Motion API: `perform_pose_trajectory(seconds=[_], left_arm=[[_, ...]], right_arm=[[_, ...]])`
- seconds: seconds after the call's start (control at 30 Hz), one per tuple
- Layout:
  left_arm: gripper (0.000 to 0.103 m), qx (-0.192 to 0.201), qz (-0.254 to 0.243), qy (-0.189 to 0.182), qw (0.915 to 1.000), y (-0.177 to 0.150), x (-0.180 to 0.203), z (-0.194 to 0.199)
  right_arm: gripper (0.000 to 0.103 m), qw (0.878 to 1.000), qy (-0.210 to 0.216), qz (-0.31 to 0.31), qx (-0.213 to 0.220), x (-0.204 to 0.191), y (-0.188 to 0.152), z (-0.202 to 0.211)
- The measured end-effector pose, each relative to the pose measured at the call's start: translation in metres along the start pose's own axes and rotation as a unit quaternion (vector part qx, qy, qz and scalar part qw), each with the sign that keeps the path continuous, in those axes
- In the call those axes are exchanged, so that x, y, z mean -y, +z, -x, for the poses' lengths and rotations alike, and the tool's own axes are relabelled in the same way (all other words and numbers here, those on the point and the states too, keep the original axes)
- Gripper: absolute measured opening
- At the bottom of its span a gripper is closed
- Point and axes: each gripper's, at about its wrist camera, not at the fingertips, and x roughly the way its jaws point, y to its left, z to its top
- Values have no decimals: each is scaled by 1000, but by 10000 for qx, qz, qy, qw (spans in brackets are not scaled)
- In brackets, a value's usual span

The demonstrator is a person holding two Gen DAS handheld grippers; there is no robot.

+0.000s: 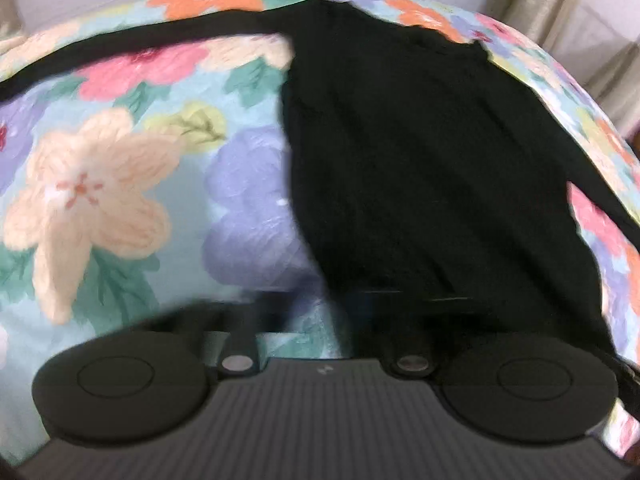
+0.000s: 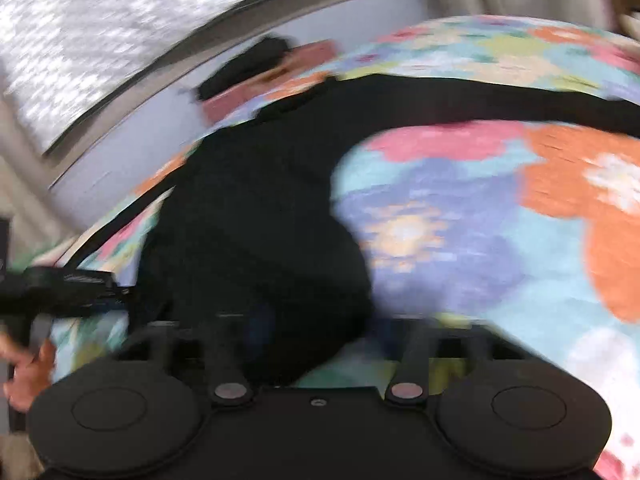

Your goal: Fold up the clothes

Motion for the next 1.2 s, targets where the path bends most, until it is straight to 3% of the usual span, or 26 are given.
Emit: perform_pose_trajectory(seconds=[0.1,0.2,0.4,0.57,0.7,0.73,0.77,0.83,0.9,0.97,1.13,1.2], left_arm=[[1,472,507,-156,9975,-6,-24,50],[1,634,904,-166,9938,-19,-51,84],[1,-146,1207,169,9924,-30,-64,48],[1,66,1111,465,9927,-26,-66,51],[1,685,1221,581,9884,-29,-70,87],[1,824,1184,659,9874,-30,-71,95],[1,882,1138,804,9863,-31,-71,99],[1,566,1125,1090,9860,-34,-76,87],[0,47,1385,1088,9844,-37,-87,66],[0,-233,1596,1003,9818,-40,-94,53],[2,239,823,1090,9903,-32,-66,69],[11,270,617,893,9937,-30,-58,67]], right_arm=[[9,9986,121,268,430,-18,15,44],[9,9983,215,402,356,-25,24,71],[9,9965,-285,-686,-396,20,4,32],[9,9981,-333,-421,-299,13,5,33],[8,9931,849,-785,171,6,16,65],[8,9929,894,-761,166,5,19,68],[8,9936,866,-709,132,3,21,71],[8,9969,434,-637,-133,10,18,61],[8,9972,-48,-562,-485,17,5,42],[8,9946,-95,-726,-731,23,-7,26],[9,9962,-172,-441,-736,8,-7,25],[9,9967,-221,-316,-721,3,-7,27]])
